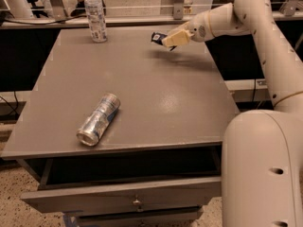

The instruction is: Pick rxbar blueberry

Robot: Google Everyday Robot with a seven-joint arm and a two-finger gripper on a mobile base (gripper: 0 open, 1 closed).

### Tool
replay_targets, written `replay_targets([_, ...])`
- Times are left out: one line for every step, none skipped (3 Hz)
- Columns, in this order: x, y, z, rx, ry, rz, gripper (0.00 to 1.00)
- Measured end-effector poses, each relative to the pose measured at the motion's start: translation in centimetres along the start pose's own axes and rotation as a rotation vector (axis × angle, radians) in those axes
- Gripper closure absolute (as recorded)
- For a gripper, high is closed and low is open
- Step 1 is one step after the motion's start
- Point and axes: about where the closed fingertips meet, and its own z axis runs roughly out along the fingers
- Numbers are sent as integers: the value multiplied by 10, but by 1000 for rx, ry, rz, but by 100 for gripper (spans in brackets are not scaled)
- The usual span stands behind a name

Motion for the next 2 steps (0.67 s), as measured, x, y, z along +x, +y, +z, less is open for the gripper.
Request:
replay_targets([-37, 29, -15, -89, -71, -20, 100])
replay_targets([-39, 32, -15, -102, -76, -21, 100])
